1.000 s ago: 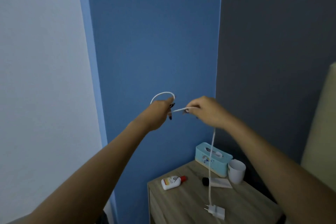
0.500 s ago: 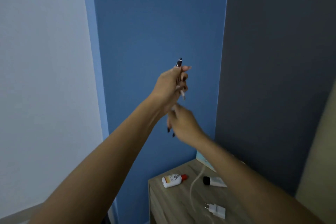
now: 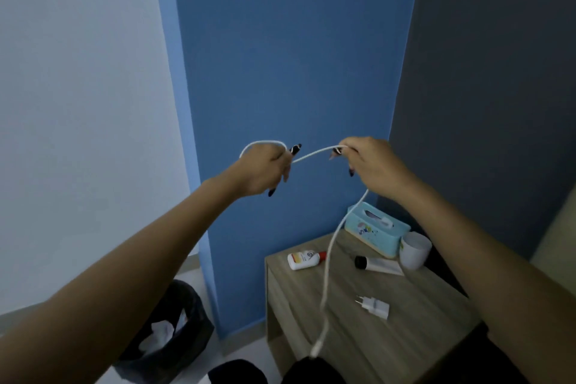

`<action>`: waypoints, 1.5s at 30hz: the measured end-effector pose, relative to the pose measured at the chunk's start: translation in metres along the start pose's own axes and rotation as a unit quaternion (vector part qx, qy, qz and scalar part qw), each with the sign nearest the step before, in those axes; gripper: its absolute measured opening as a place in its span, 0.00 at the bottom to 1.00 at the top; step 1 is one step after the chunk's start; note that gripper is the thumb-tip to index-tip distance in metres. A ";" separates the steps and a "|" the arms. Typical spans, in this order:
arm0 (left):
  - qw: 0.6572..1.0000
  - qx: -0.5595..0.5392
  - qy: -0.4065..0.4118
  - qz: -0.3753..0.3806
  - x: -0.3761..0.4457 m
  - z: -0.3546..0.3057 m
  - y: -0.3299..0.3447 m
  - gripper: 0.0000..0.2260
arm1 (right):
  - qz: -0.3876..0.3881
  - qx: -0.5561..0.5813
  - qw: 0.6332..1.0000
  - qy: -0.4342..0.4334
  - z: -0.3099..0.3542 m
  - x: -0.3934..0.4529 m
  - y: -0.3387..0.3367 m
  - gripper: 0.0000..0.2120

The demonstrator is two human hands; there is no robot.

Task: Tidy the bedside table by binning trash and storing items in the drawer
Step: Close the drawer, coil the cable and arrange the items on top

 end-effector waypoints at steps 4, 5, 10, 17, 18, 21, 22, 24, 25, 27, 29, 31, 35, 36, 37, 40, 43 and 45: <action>0.970 -0.222 -0.007 0.098 -0.013 -0.033 0.021 0.20 | -0.035 0.080 0.996 0.015 -0.007 0.005 0.004 0.19; 0.947 -0.292 -0.008 0.132 -0.015 -0.042 0.023 0.18 | -0.043 0.099 0.994 0.021 -0.006 0.003 0.008 0.20; 0.786 -0.594 -0.039 0.164 -0.012 -0.079 0.027 0.14 | -0.016 0.134 0.988 0.080 0.014 -0.014 0.049 0.16; 0.896 -0.440 0.030 -0.048 0.024 -0.064 0.009 0.13 | 0.055 0.161 0.985 0.023 0.048 -0.027 0.089 0.16; 0.921 -0.382 0.038 -0.074 0.026 -0.055 0.003 0.13 | 0.068 0.149 0.986 0.017 0.052 -0.029 0.091 0.15; 0.975 -0.169 0.080 -0.120 0.031 -0.024 -0.010 0.12 | 0.099 0.126 0.987 -0.011 0.054 -0.034 0.092 0.14; 0.985 -0.094 0.091 -0.115 0.029 -0.017 -0.011 0.12 | 0.107 0.105 0.989 -0.016 0.050 -0.035 0.092 0.14; 0.985 0.042 0.130 -0.108 0.023 -0.003 -0.010 0.11 | 0.112 0.080 0.990 -0.010 0.040 -0.034 0.084 0.15; 0.980 0.098 0.141 -0.101 0.020 0.008 -0.007 0.11 | 0.111 0.072 0.991 -0.009 0.035 -0.033 0.079 0.16; 0.985 0.128 0.104 -0.057 0.013 0.026 -0.001 0.11 | 0.107 0.075 0.991 0.002 0.023 -0.030 0.066 0.16; 0.993 0.105 0.060 -0.009 0.004 0.034 0.006 0.12 | 0.091 0.091 0.992 0.016 0.011 -0.024 0.052 0.16; 0.998 0.056 0.039 0.005 -0.006 0.024 0.014 0.16 | 0.068 0.106 0.992 0.024 0.001 -0.018 0.040 0.16; 0.977 -0.197 -0.016 0.074 -0.016 -0.012 0.033 0.20 | 0.015 0.132 0.990 0.046 -0.010 -0.006 0.024 0.16; 0.948 -0.299 -0.025 0.108 -0.017 -0.022 0.040 0.19 | 0.001 0.146 0.988 0.054 -0.012 -0.005 0.023 0.16; 0.910 -0.393 -0.028 0.133 -0.018 -0.033 0.045 0.18 | -0.009 0.164 0.985 0.061 -0.011 -0.004 0.024 0.16; 0.799 -0.586 -0.034 0.134 -0.012 -0.061 0.048 0.15 | -0.006 0.186 0.979 0.081 -0.001 -0.011 0.039 0.15; 0.751 -0.654 -0.055 0.070 0.001 -0.076 0.045 0.14 | 0.073 0.122 0.982 0.128 0.011 -0.028 0.072 0.11; 0.781 -0.622 -0.050 0.017 0.011 -0.073 0.042 0.14 | 0.110 0.145 0.977 0.112 0.028 -0.042 0.085 0.11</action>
Point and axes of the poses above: each hand's wrist, its own x-axis towards the middle knuckle, its own y-axis out of the palm, z = x × y, the point moved 6 cm from there along x, towards the middle knuckle, and after that the axes turned 7 degrees about y, right-handed, at the moved point
